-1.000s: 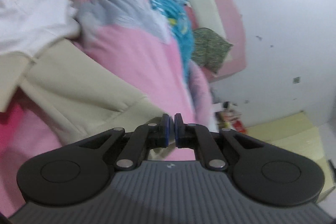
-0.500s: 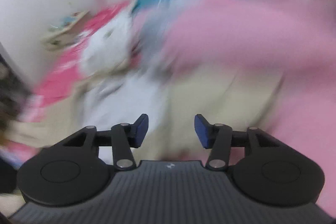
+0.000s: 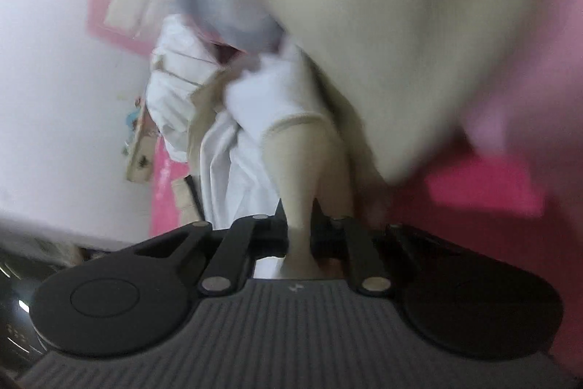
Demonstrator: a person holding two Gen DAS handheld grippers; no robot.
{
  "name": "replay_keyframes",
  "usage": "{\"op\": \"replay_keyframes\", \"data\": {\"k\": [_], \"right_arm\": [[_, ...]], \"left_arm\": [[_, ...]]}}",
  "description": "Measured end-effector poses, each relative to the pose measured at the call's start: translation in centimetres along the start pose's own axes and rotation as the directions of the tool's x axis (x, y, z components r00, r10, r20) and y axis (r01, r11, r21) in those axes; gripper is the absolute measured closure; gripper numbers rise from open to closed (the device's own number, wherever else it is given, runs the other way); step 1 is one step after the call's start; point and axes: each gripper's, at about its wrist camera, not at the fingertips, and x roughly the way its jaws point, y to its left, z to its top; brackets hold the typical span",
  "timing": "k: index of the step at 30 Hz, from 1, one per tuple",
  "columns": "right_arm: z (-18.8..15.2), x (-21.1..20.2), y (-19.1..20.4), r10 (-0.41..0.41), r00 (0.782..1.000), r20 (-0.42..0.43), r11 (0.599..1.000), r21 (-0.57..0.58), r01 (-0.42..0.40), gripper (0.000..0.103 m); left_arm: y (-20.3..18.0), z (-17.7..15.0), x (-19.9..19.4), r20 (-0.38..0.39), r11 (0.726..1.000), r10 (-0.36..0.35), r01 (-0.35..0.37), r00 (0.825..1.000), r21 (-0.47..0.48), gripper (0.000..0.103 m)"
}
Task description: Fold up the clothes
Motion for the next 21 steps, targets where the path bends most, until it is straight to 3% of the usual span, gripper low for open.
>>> {"op": "replay_keyframes", "data": {"k": [2, 3, 4, 5, 6, 8, 9, 10, 11, 12, 13, 14, 15, 17, 18, 21], "right_arm": [[0.2, -0.8, 3.9, -0.055, 0.998, 0.043, 0.97, -0.235, 0.064, 0.096], [-0.1, -1.0, 6.3, -0.065, 0.996, 0.057, 0.925, -0.37, 0.081, 0.097], [-0.6, -1.0, 8.8, -0.063, 0.996, 0.064, 0.86, -0.503, 0.086, 0.098], [-1.7, -0.8, 11.3, -0.059, 0.996, 0.067, 0.76, -0.643, 0.089, 0.098], [-3.3, -0.5, 13.9, -0.055, 0.996, 0.067, 0.62, -0.78, 0.087, 0.098], [-7.9, 1.0, 18.3, -0.064, 0.998, 0.02, 0.261, -0.965, 0.036, 0.098], [-10.8, 1.8, 19.3, -0.093, 0.995, -0.021, 0.094, -0.995, -0.012, 0.097], [-13.4, 2.6, 19.7, -0.129, 0.99, -0.056, -0.042, -0.997, -0.062, 0.096], [-15.9, 3.4, 19.8, -0.167, 0.983, -0.079, -0.163, -0.981, -0.107, 0.095], [-18.1, 4.2, 19.2, -0.197, 0.977, -0.087, -0.256, -0.957, -0.137, 0.093], [-19.9, 4.8, 18.5, -0.214, 0.973, -0.083, -0.317, -0.936, -0.15, 0.089], [-21.4, 5.1, 17.6, -0.225, 0.971, -0.082, -0.351, -0.923, -0.16, 0.084], [-22.0, 5.0, 17.0, -0.225, 0.97, -0.094, -0.339, -0.926, -0.169, 0.081], [-22.3, 3.9, 16.2, -0.202, 0.971, -0.131, -0.244, -0.953, -0.179, 0.074], [-22.0, 3.1, 15.8, -0.182, 0.97, -0.163, -0.164, -0.967, -0.193, 0.072], [-19.5, 0.4, 14.4, -0.083, 0.958, -0.273, 0.177, -0.95, -0.256, 0.056]], "left_arm": [[1.2, -0.3, -1.9, 0.03, 0.998, 0.011, -0.009, 1.0, -0.057, 0.073], [1.9, -0.5, -3.0, 0.042, 0.996, 0.021, -0.017, 0.999, -0.086, 0.073], [2.5, -0.7, -4.1, 0.057, 0.993, 0.039, -0.033, 0.998, -0.11, 0.073], [3.1, -0.9, -5.6, 0.079, 0.989, 0.064, -0.053, 0.995, -0.137, 0.073], [3.7, -1.1, -7.2, 0.103, 0.984, 0.083, -0.065, 0.991, -0.165, 0.073], [4.9, -1.4, -10.3, 0.149, 0.971, 0.121, -0.086, 0.981, -0.221, 0.072], [5.5, -1.6, -12.1, 0.179, 0.964, 0.14, -0.093, 0.974, -0.25, 0.071], [6.0, -1.8, -13.8, 0.209, 0.956, 0.171, -0.111, 0.963, -0.272, 0.071], [6.3, -2.0, -15.2, 0.232, 0.949, 0.206, -0.136, 0.951, -0.284, 0.068], [6.5, -2.1, -16.0, 0.241, 0.945, 0.231, -0.158, 0.943, -0.287, 0.066], [6.7, -2.2, -16.9, 0.251, 0.94, 0.256, -0.18, 0.933, -0.291, 0.066], [6.9, -2.2, -17.7, 0.26, 0.934, 0.281, -0.201, 0.924, -0.294, 0.066], [7.1, -2.2, -17.9, 0.259, 0.932, 0.295, -0.217, 0.92, -0.289, 0.066], [7.1, -2.1, -17.7, 0.244, 0.931, 0.314, -0.247, 0.917, -0.269, 0.066], [6.9, -2.1, -17.5, 0.237, 0.933, 0.317, -0.257, 0.918, -0.253, 0.065], [6.1, -2.0, -16.3, 0.209, 0.941, 0.313, -0.273, 0.926, -0.199, 0.063]]}}
